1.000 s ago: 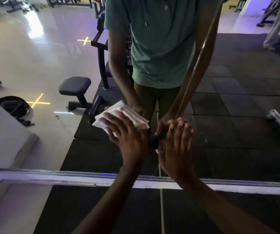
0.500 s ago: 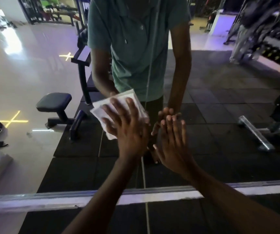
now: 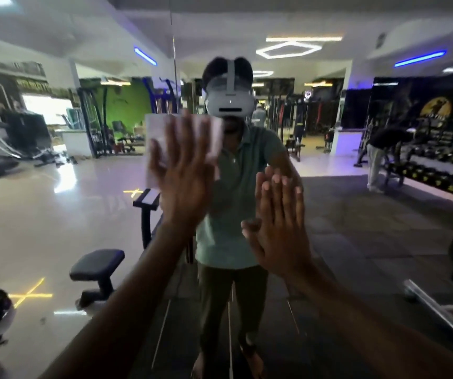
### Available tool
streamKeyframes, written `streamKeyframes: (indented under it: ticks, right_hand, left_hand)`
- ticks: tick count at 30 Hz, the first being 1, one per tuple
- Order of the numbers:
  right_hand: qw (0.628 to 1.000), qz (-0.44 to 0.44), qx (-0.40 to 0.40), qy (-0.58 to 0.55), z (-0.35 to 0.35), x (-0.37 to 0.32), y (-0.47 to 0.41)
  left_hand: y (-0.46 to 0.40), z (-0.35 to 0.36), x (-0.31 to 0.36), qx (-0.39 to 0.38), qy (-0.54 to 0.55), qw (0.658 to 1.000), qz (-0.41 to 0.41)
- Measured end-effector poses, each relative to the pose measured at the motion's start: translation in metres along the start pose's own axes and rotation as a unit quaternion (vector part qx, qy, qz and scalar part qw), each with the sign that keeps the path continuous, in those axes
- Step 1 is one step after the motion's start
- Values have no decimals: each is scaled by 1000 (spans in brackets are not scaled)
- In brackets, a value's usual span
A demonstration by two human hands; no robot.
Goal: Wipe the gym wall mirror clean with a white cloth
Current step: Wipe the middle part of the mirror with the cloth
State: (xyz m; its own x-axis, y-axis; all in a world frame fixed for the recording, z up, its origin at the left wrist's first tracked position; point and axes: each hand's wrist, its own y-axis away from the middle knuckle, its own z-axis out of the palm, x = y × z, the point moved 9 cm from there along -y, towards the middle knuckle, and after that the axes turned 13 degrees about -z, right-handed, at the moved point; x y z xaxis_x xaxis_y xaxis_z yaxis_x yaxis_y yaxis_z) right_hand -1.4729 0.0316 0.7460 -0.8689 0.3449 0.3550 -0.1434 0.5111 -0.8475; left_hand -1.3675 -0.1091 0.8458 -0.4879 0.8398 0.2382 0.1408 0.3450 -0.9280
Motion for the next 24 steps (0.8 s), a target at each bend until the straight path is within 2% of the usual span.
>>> streamKeyframes:
  ticks: [2,4,5,7,8,9,10,13,14,15,17,18,19,22,23,24]
  right_hand:
    - [1000,17,13,19,-22,28,-23]
    - [999,29,13,42,-39,55,-42]
    - [998,29,13,52,-46,67,-53]
    - [998,13,32,60,-59,84,-74]
    - [997,-2,44,62,-65,90,-86]
    - [996,-16,53,65,-72,95,-100]
    - [996,-26,58,68,-76,100,-113]
    - [994,-25,85,59,-91,118,-147]
    - [994,-22,89,61,-96,124,-158]
    - [994,-19,87,66,-99,130,-168]
    - [994,-7,80,72,-105,140,-183]
    - [994,-2,78,70,-107,144,-189]
    - [994,2,80,70,-109,147,-193]
    - [992,-2,93,83,-110,147,-196]
    - [991,-5,97,88,-111,147,-194]
    - [990,-10,100,94,-112,147,-192]
  left_hand:
    - [-22,-13,-7,43,22,995,-89]
    - [-22,-11,14,50,16,993,-110]
    - [-24,-5,33,38,10,997,-73]
    - [-46,0,71,8,-3,997,72]
    - [-67,-5,81,10,-16,991,130]
    - [-96,-16,84,28,-22,988,152]
    - [-127,-29,79,52,-29,990,130]
    - [-175,-54,62,115,-19,993,-32]
    - [-176,-54,74,124,-14,991,-38]
    - [-175,-49,92,116,-20,993,0]
    - [-177,-40,121,86,-58,985,138]
    - [-185,-42,121,77,-73,979,173]
    - [-199,-46,113,69,-81,980,167]
    - [-221,-61,91,102,-57,992,48]
    - [-217,-58,101,100,-54,992,56]
    - [-211,-50,116,90,-62,989,100]
